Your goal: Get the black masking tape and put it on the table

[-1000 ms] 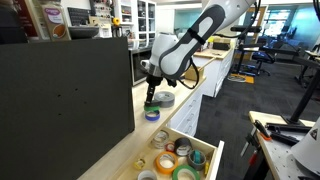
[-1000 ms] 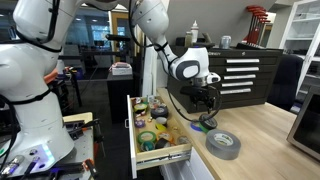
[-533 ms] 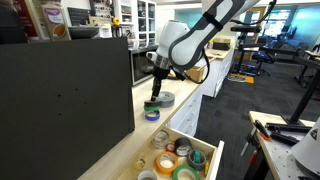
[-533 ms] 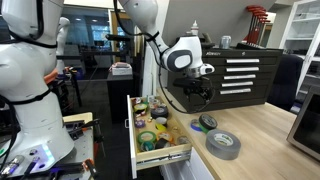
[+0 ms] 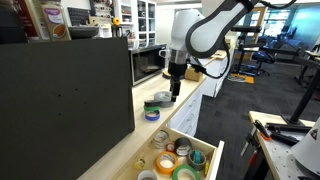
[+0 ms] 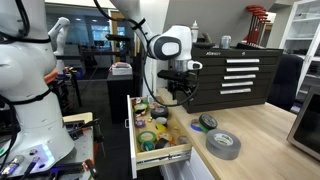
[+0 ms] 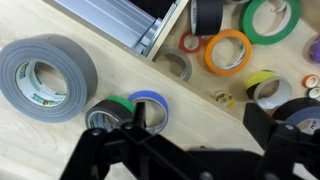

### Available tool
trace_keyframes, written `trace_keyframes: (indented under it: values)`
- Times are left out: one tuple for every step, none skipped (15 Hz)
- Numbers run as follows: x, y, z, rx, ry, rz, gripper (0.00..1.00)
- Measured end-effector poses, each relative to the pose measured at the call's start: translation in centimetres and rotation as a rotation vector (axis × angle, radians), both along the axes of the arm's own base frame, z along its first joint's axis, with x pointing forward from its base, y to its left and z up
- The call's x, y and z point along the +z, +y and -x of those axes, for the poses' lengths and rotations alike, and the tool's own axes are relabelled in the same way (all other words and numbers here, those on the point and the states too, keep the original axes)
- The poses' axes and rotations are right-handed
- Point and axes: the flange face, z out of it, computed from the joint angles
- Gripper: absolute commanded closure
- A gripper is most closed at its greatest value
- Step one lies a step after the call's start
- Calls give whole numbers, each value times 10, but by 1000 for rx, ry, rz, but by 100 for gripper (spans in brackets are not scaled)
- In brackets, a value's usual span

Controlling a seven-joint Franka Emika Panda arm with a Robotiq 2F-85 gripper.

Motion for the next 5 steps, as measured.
trace_keyframes:
  values:
    - [4,1,7,-3,24,0,0]
    - [8,2,13,-6,43,-1,0]
    - [11,4,18,-10,60,-2,0]
    - [13,5,19,-10,61,-2,0]
    - [13,5,19,-9,61,-2,0]
